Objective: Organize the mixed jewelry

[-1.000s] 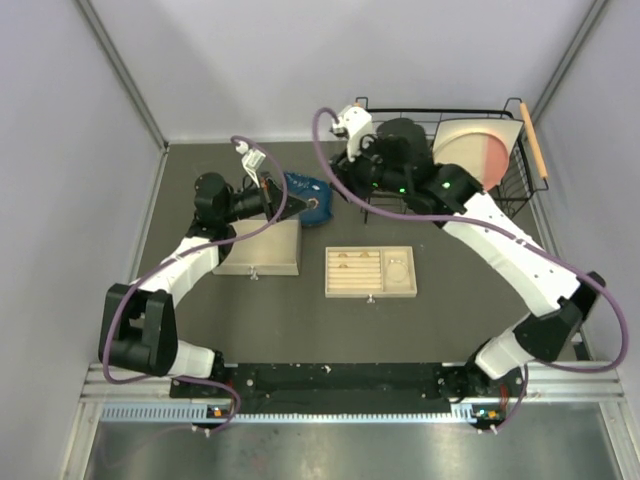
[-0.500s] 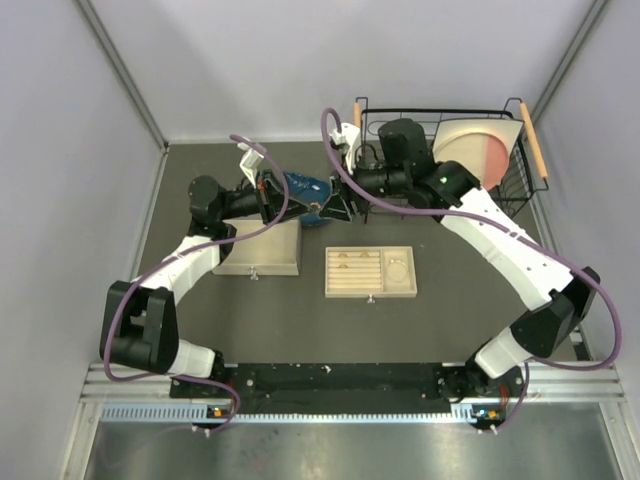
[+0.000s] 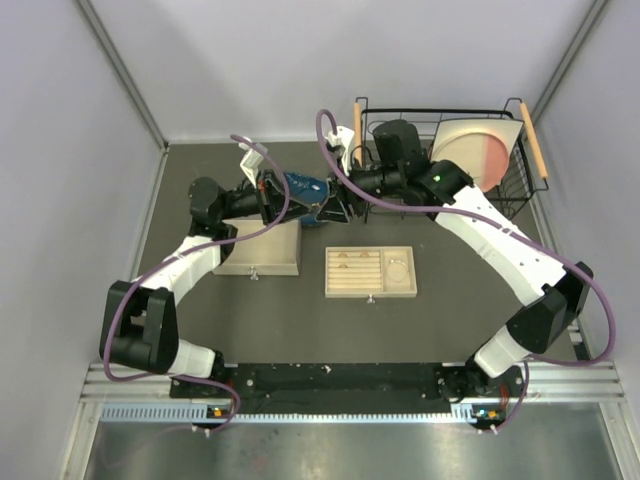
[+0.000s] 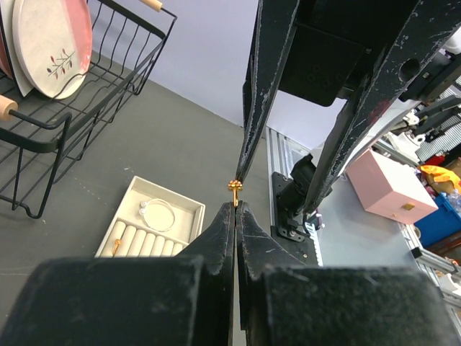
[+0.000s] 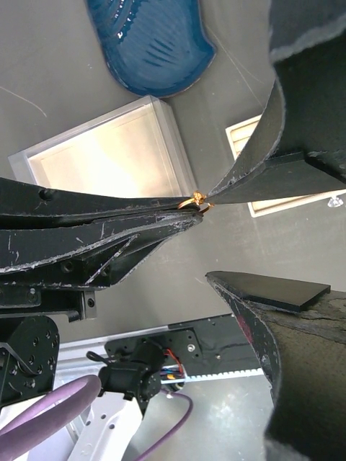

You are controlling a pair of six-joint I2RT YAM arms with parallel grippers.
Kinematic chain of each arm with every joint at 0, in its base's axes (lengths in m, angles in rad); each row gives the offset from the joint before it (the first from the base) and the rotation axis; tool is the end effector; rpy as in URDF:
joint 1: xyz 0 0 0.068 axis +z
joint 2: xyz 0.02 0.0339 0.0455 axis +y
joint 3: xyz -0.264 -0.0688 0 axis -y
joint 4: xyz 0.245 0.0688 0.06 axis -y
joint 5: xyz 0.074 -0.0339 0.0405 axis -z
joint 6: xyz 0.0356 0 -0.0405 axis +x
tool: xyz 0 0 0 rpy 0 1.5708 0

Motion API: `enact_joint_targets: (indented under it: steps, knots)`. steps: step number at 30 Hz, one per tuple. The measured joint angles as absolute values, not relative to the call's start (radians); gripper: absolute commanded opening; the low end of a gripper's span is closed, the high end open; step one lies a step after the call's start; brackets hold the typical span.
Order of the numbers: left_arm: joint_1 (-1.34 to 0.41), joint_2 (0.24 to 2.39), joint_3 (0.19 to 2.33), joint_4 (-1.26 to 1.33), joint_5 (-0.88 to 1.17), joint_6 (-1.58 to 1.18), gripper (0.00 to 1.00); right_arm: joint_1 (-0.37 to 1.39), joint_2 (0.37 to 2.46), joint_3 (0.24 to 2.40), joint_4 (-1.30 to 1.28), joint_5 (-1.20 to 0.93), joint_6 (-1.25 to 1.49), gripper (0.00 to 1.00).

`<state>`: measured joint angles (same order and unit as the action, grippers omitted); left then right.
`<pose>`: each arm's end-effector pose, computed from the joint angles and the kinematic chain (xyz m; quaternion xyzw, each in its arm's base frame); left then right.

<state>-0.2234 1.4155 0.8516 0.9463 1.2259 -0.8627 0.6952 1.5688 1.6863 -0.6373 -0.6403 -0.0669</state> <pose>0.2833 -0.0987 0.3262 0.3086 0.5845 -0.6260 0.4138 0.2511 0.2372 0.4149 -0.4519 0.7035 0.4061 0.3687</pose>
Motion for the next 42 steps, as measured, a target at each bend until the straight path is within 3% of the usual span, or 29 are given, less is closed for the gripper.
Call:
enact_joint_targets:
  steps: [20, 29, 38, 40, 41, 42]
  knots:
    - [-0.227, 1.376, 0.851, 0.946, 1.237, -0.857, 0.00, 0.695, 1.569, 1.686, -0.637, -0.593, -0.102, 0.38]
    - [-0.244, 1.376, 0.851, 0.941, 1.238, -0.838, 0.00, 0.695, 1.569, 1.686, -0.637, -0.604, -0.104, 0.26]
    - [-0.246, 1.376, 0.851, 0.930, 1.242, -0.825, 0.00, 0.695, 1.569, 1.686, -0.638, -0.625, -0.104, 0.02]
    - [-0.248, 1.376, 0.850, 0.927, 1.242, -0.818, 0.00, 0.695, 1.569, 1.686, -0.641, -0.627, -0.105, 0.00]
    - [-0.249, 1.376, 0.850, 0.925, 1.242, -0.814, 0.01, 0.695, 1.569, 1.686, -0.644, -0.627, -0.105, 0.00]
    - [-0.250, 1.376, 0.850, 0.920, 1.242, -0.809, 0.12, 0.695, 1.569, 1.687, -0.646, -0.624, -0.105, 0.00]
